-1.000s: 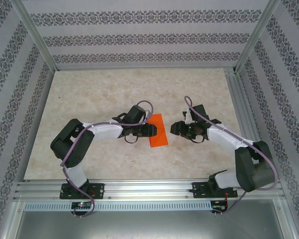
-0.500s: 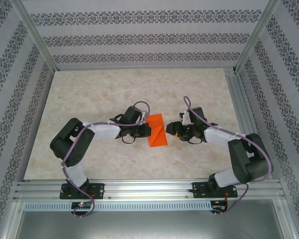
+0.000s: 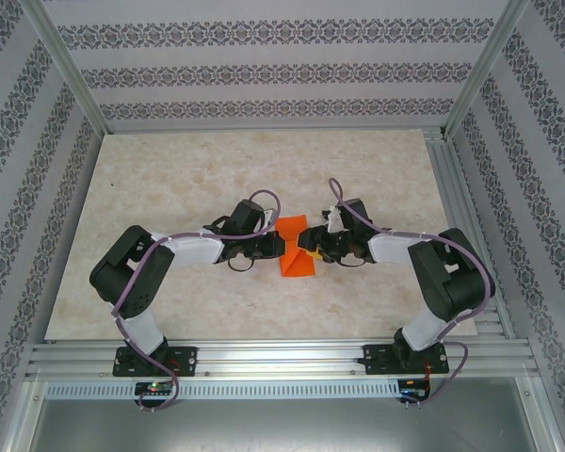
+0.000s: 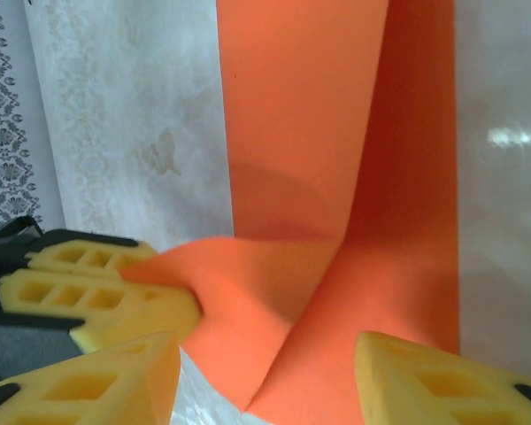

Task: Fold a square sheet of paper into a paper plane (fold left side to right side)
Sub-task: Turn over the paper at the center of the table.

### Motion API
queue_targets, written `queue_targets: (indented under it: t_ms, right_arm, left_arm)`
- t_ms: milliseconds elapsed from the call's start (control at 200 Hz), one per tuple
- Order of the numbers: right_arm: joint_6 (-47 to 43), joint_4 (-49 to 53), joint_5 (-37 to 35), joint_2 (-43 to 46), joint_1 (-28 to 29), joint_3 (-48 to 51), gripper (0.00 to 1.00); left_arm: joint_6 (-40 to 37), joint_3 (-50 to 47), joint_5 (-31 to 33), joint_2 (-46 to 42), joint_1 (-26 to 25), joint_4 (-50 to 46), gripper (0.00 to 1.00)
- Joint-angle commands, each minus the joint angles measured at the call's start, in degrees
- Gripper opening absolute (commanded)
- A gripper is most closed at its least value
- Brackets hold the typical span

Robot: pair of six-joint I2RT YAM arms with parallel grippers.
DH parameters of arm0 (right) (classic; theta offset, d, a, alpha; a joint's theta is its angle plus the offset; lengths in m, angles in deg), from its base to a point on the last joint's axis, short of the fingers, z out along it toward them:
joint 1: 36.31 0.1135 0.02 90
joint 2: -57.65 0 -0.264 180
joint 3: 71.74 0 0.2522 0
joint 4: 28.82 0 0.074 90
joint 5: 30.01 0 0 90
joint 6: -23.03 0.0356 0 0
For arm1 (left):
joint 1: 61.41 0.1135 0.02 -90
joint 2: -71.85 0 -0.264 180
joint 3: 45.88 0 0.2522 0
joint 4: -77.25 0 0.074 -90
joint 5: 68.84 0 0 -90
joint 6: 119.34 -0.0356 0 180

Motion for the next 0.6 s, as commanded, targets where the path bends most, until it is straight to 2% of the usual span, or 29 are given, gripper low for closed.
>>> queue_targets:
  t_ms: [0, 140, 215, 300, 375, 465, 595]
  right_arm:
    - [1.7, -2.9, 0.7, -2.9, 1.1, -2.5, 0.51]
    - [2.9, -5.1, 1.2, -4.8, 1.9, -3.7, 0.40]
    - [3.2, -5.9, 1.1, -4.7, 1.9, -3.6, 0.29]
    - [3.1, -6.0, 1.2, -4.4, 1.8, -3.6, 0.15]
    - [2.4, -5.5, 1.1, -3.7, 1.7, -3.4, 0.07]
    - [1.5, -5.1, 1.4, -2.1, 1.2, -3.1, 0.00]
    - [0.0, -6.3, 2.2, 3.3, -0.5, -2.2, 0.00]
  left_arm:
    - [0.8, -0.4, -0.5, -0.7, 0.6, 2.6, 0.10]
    - [0.9, -0.5, -0.5, -0.5, 0.8, 2.7, 0.11]
    - [1.0, -0.7, -0.4, -0.6, 1.1, 2.6, 0.15]
    - [1.0, -1.2, -0.4, -1.3, 2.1, 2.2, 0.23]
    - [0.9, -2.4, -1.0, -3.2, 3.4, 2.5, 0.33]
    - [0.9, -4.2, -3.2, -7.3, 4.9, 3.5, 0.52]
    - [2.5, -6.8, -5.3, -15.1, 7.0, 2.8, 0.71]
